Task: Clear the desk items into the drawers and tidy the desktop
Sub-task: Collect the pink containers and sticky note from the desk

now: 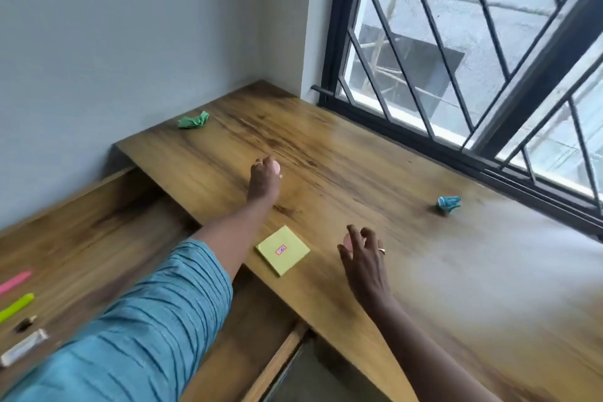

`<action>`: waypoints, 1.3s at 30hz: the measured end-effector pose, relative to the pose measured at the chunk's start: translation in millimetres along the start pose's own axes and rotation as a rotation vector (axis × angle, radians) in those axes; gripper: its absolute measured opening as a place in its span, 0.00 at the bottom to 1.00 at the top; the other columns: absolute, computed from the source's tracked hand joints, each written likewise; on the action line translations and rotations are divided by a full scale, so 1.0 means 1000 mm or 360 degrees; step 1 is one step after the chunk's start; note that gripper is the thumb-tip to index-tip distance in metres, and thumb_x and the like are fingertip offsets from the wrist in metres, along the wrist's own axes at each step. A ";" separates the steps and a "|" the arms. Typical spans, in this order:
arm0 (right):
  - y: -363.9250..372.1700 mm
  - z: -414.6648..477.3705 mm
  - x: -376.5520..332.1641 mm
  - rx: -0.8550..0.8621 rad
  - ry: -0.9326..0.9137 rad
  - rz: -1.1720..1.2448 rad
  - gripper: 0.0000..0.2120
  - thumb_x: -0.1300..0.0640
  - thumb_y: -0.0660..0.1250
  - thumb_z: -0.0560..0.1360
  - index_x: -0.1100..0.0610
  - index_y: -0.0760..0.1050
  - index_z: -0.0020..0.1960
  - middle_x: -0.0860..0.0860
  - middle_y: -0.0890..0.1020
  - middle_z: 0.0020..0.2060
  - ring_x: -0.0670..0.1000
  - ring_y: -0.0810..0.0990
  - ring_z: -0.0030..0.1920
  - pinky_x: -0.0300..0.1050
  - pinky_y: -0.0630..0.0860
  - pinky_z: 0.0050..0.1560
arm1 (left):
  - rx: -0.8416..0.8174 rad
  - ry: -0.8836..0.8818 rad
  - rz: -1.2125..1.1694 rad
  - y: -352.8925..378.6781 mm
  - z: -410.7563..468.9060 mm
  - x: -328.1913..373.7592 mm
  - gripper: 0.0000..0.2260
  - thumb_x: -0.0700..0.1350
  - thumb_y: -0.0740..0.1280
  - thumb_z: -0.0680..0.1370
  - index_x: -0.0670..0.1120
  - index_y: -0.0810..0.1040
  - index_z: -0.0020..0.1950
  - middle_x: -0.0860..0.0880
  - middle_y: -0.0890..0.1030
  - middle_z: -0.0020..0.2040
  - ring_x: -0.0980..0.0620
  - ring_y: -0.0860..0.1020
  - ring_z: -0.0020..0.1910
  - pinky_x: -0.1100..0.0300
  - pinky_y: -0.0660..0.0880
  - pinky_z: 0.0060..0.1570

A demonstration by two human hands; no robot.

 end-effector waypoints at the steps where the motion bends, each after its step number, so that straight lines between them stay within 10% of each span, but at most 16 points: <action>1: -0.003 -0.015 -0.005 0.0018 -0.0020 -0.0015 0.23 0.50 0.59 0.79 0.54 0.62 0.73 0.56 0.64 0.68 0.59 0.70 0.63 0.51 0.77 0.57 | 0.0034 0.0033 -0.0011 -0.014 -0.016 -0.002 0.18 0.39 0.64 0.78 0.40 0.68 0.68 0.39 0.72 0.65 0.42 0.70 0.64 0.54 0.70 0.58; 8: -0.009 -0.109 -0.055 0.0171 -0.0322 -0.0200 0.28 0.57 0.76 0.67 0.60 0.71 0.64 0.60 0.78 0.57 0.63 0.79 0.52 0.54 0.81 0.44 | 0.0051 0.0213 0.0027 -0.077 -0.132 -0.034 0.18 0.40 0.63 0.79 0.42 0.68 0.68 0.41 0.69 0.67 0.44 0.70 0.65 0.56 0.72 0.60; 13: 0.019 -0.165 -0.098 0.0031 -0.0282 -0.0028 0.22 0.52 0.62 0.78 0.57 0.67 0.70 0.57 0.71 0.66 0.62 0.71 0.63 0.53 0.71 0.60 | -0.0021 0.0183 0.0126 -0.121 -0.206 -0.092 0.18 0.40 0.65 0.77 0.43 0.70 0.67 0.44 0.70 0.67 0.45 0.69 0.65 0.57 0.66 0.63; 24: 0.096 -0.210 -0.196 -0.0232 -0.0457 0.0060 0.17 0.57 0.61 0.78 0.53 0.71 0.67 0.51 0.74 0.63 0.54 0.73 0.59 0.45 0.73 0.57 | -0.0551 0.0055 0.0257 -0.130 -0.286 -0.202 0.23 0.42 0.71 0.74 0.48 0.70 0.67 0.45 0.73 0.65 0.46 0.71 0.64 0.56 0.69 0.61; 39: 0.225 -0.204 -0.200 -0.0540 0.0456 0.0144 0.14 0.59 0.63 0.77 0.56 0.74 0.62 0.56 0.76 0.61 0.57 0.76 0.60 0.48 0.74 0.59 | -0.1244 0.0691 0.0363 -0.032 -0.289 -0.250 0.21 0.47 0.68 0.75 0.46 0.71 0.67 0.47 0.74 0.65 0.48 0.71 0.66 0.58 0.69 0.62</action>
Point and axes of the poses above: each hand's wrist, its own z-axis towards the middle knuckle, its own y-axis out of the palm, x = y × z, the point moved 10 cm from there along z, towards the middle knuckle
